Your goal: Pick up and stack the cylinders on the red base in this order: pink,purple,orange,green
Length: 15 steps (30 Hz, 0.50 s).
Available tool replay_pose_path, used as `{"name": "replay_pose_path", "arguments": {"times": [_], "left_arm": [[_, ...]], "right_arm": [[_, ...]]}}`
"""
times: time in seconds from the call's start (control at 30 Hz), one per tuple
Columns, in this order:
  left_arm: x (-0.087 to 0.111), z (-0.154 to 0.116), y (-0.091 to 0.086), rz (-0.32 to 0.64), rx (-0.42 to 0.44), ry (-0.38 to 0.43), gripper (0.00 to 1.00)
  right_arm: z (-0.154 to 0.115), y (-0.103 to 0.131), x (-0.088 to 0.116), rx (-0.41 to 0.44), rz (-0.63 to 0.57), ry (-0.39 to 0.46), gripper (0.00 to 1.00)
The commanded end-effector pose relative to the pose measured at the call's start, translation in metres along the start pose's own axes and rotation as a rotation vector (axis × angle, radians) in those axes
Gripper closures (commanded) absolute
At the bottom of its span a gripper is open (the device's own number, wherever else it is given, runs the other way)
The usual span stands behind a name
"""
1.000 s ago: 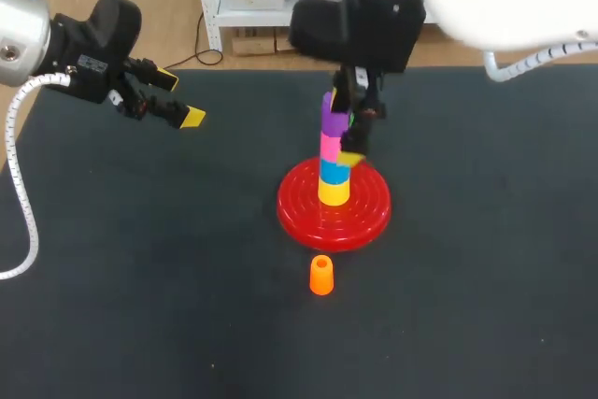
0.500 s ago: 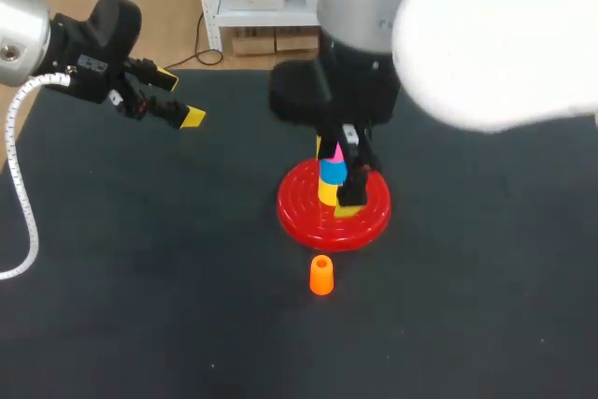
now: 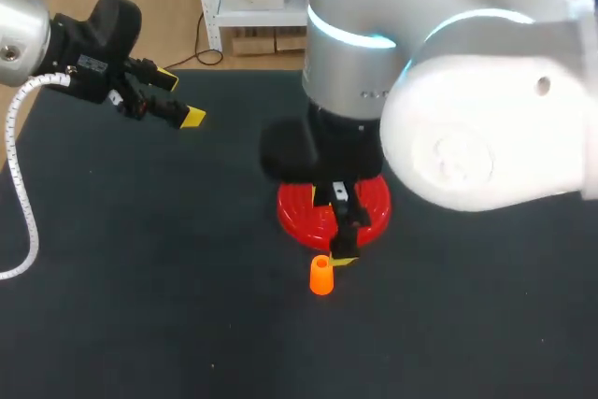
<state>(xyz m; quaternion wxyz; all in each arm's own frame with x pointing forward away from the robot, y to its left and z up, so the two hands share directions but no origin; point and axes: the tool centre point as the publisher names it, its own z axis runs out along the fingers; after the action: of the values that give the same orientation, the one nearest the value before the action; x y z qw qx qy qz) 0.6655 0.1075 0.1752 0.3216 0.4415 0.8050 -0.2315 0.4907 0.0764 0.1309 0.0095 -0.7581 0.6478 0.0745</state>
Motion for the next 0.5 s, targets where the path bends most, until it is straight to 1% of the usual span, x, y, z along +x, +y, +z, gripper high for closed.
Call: {"name": "replay_pose_path", "arguments": {"times": [0.03,0.07,0.1,0.5], "left_arm": [[0.0008,0.0003,0.0006,0.001,0.001,-0.003,0.00],[0.0008,0.0003,0.0006,0.001,0.001,-0.003,0.00],[0.0008,0.0003,0.0006,0.001,0.001,-0.003,0.00],[0.0008,0.0003,0.0006,0.001,0.001,-0.003,0.00]], "right_arm": [[0.0051,-0.0024,-0.0018,-0.002,0.008,-0.006,0.00],[0.0013,-0.0040,-0.0025,-0.015,0.021,-0.036,0.00],[-0.0038,-0.0048,-0.0037,-0.015,0.019,-0.047,0.00],[-0.0038,-0.0048,-0.0037,-0.015,0.019,-0.047,0.00]]}}
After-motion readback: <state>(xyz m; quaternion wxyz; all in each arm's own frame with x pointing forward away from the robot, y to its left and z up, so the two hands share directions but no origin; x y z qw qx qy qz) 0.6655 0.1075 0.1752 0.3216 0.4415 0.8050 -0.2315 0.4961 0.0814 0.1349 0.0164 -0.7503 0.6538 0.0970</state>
